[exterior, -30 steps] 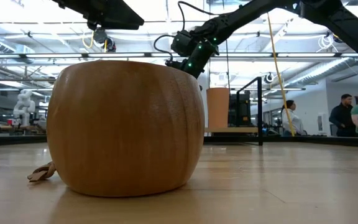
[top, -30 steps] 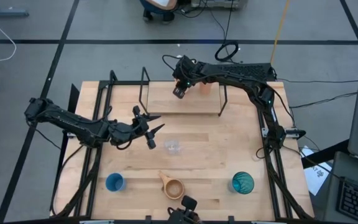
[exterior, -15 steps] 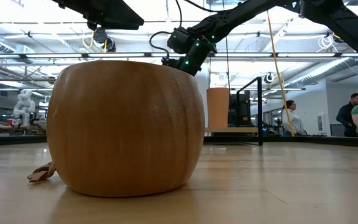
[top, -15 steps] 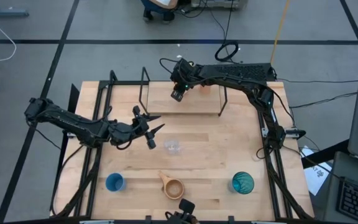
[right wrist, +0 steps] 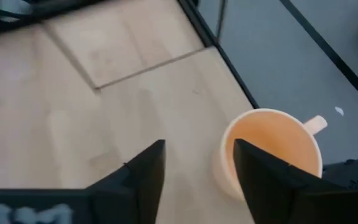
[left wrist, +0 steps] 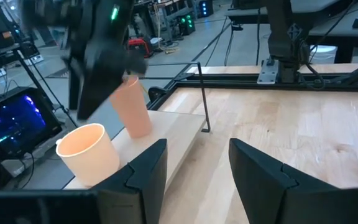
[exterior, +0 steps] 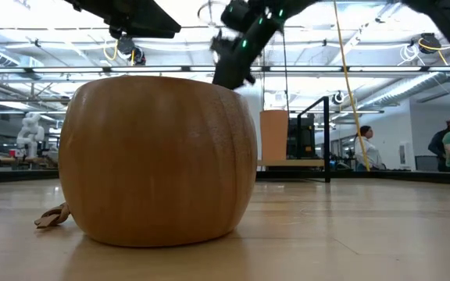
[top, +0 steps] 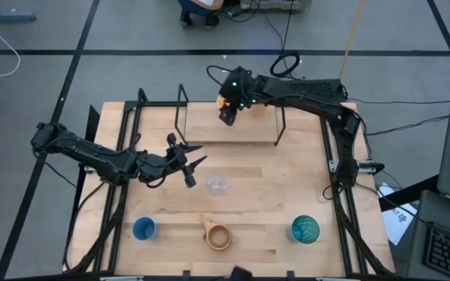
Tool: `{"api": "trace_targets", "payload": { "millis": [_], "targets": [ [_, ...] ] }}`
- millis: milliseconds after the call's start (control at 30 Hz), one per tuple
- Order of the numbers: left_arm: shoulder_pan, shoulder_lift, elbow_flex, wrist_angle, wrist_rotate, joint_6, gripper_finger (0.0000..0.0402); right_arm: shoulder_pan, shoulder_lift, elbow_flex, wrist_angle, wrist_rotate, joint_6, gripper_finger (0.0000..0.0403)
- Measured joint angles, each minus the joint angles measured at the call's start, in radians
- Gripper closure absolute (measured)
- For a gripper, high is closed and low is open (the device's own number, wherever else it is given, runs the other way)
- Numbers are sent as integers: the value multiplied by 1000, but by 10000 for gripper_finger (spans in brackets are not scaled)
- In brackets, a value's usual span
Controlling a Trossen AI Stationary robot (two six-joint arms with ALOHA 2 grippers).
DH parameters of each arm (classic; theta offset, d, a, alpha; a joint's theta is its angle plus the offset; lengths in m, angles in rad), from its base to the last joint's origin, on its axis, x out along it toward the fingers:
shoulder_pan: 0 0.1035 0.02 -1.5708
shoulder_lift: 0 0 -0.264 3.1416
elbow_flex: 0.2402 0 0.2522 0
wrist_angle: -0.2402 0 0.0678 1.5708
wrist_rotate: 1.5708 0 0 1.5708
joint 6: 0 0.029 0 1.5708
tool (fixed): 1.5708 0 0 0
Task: Stack small to large cups/mugs on shelf
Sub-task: Put the brown mug on the shelf
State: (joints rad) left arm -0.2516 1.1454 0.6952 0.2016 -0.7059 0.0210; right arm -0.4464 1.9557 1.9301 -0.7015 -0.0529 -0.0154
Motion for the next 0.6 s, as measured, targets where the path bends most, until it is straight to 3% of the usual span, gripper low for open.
{"api": "trace_targets", "payload": {
  "millis": [167,400,600],
  "targets": [
    [-11,0,0,-6,0,0,227,90,-119,0,-81,55,13,180],
    [-23,0,0,1,-31,69,227,291,-273,-12,-148,163,41,180],
    [-51,0,0,-3,-45,107,227,459,-419,-210,-51,164,89,190]
  ]
}}
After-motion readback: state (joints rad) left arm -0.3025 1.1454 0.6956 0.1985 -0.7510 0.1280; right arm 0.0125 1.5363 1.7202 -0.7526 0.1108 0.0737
